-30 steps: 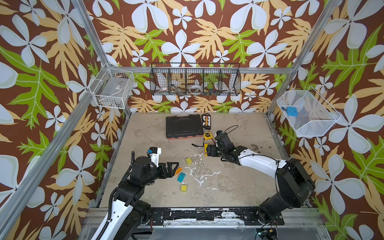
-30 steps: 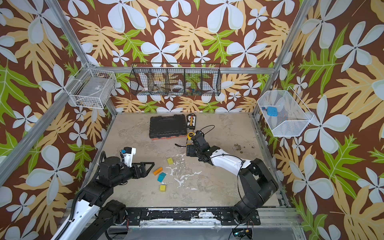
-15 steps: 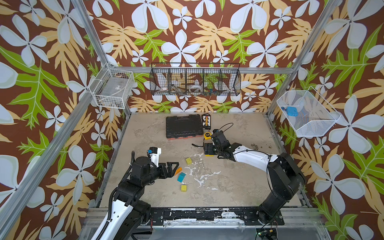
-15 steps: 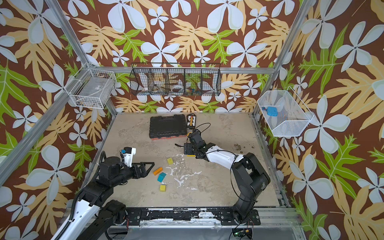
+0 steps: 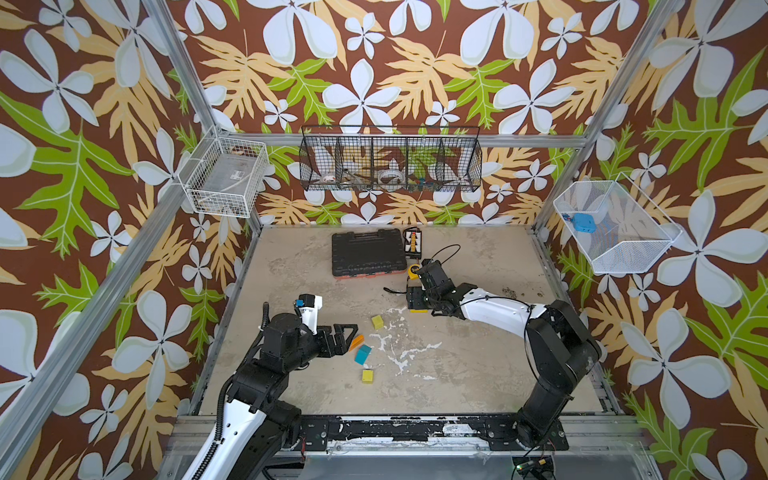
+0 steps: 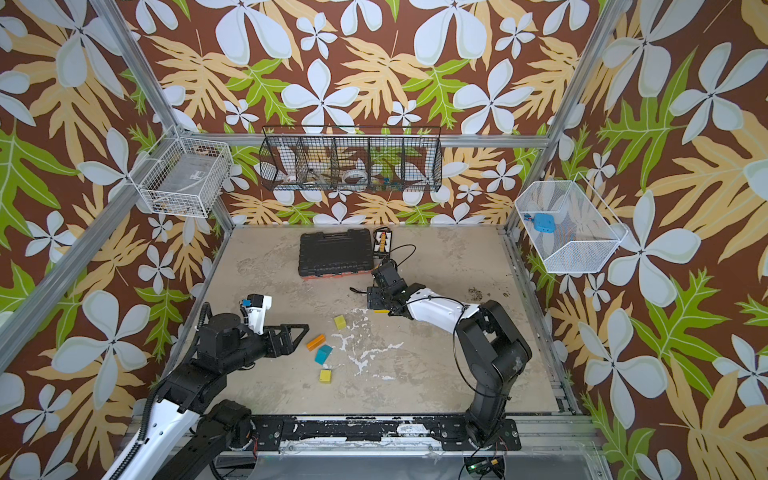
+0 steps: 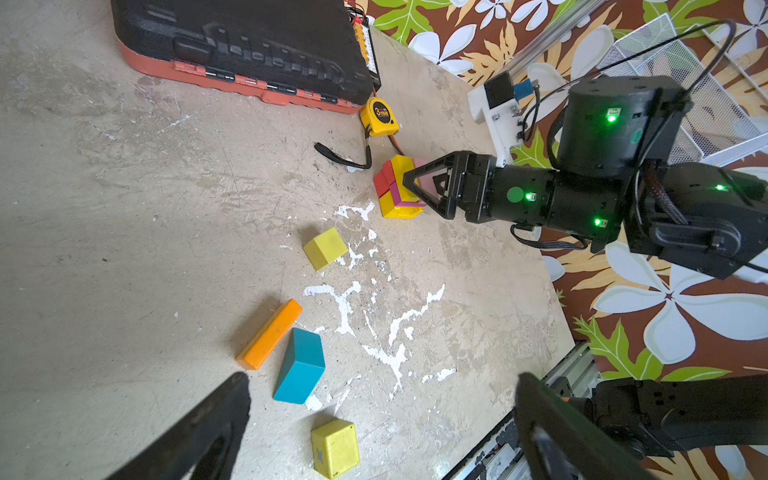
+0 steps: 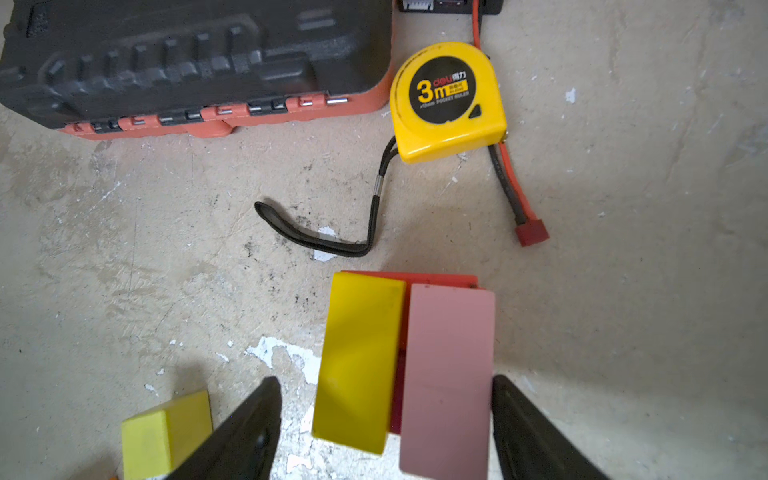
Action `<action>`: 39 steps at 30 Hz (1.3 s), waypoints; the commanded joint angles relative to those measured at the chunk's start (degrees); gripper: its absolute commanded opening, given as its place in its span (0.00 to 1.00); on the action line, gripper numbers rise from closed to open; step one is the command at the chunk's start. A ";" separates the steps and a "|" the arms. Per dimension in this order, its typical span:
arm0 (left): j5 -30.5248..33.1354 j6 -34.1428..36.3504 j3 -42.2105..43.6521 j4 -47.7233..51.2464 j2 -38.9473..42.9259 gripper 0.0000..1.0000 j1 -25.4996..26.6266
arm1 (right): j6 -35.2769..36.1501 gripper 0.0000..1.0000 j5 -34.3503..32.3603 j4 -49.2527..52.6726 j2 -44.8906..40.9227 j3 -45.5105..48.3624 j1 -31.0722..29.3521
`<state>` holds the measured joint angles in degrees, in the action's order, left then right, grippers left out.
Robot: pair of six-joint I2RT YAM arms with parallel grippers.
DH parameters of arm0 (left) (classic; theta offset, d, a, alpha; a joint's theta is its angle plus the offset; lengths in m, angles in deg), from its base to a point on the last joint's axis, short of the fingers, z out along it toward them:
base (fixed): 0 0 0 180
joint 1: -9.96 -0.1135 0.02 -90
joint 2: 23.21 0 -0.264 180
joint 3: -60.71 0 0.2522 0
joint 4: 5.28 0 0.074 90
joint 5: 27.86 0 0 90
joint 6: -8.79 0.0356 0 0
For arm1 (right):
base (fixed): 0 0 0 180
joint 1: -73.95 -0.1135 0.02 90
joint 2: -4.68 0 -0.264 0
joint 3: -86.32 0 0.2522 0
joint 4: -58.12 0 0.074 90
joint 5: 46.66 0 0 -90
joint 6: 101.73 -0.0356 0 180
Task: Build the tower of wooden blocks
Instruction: 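Lower the open right gripper around the yellow and pink blocks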
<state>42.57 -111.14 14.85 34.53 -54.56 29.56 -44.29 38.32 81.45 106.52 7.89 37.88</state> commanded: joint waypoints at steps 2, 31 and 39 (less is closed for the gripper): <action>-0.29 0.34 0.10 -1.52 0.01 1.00 0.01 | 0.04 0.76 -1.05 1.07 0.94 -0.84 -0.15; -0.31 0.27 0.10 -1.55 0.02 1.00 0.06 | -0.43 0.68 -2.15 2.56 1.34 -1.61 -0.29; -0.35 0.33 0.10 -1.57 0.09 1.00 0.00 | -0.58 0.75 -3.80 3.67 2.74 -3.45 -0.58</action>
<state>42.57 -111.14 14.85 34.53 -54.49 29.56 -44.53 35.81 84.14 108.64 5.23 37.44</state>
